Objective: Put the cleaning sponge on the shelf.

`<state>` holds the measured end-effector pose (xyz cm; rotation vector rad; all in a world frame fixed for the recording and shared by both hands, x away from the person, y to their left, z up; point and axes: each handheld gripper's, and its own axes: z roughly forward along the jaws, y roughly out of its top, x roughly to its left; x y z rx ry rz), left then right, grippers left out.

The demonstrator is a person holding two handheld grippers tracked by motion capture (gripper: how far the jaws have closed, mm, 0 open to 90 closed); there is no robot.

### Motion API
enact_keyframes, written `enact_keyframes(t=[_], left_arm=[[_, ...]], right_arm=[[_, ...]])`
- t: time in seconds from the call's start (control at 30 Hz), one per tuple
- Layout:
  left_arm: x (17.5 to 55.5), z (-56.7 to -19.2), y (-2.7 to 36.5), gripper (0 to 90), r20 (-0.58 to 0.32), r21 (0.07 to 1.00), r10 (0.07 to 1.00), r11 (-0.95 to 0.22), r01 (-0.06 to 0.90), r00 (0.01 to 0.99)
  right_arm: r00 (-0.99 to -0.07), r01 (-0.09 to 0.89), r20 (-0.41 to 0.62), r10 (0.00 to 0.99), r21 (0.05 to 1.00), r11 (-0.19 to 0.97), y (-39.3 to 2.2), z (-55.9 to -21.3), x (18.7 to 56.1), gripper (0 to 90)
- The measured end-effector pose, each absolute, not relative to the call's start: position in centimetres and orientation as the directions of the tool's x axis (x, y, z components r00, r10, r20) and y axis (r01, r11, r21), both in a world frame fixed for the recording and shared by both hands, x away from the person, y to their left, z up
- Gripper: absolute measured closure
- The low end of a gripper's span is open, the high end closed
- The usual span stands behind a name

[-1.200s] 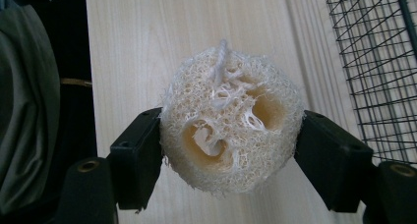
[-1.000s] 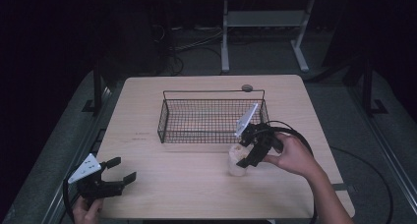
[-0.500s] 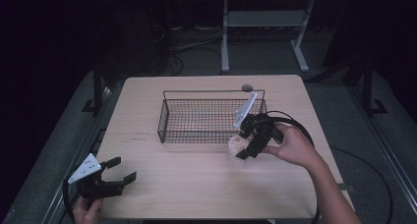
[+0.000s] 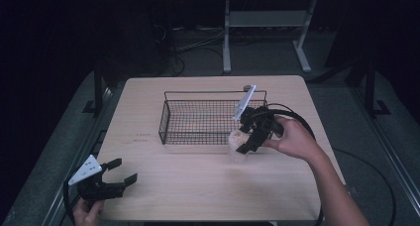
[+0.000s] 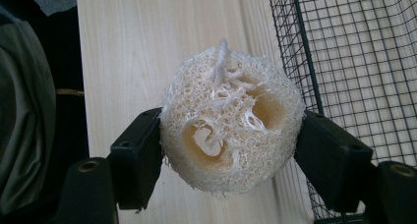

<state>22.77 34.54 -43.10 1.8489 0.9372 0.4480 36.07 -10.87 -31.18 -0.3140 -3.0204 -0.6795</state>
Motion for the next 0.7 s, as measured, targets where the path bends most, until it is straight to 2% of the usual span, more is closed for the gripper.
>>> enact_keyframes(t=[0.7], left_arm=[[22.7,-43.0,34.5,14.1,-0.095,0.885,0.768,-0.225,0.407,0.633]], right_arm=[[-0.976,0.219,0.087,0.201,0.407,0.886,-10.6,-29.7,38.4,28.6]])
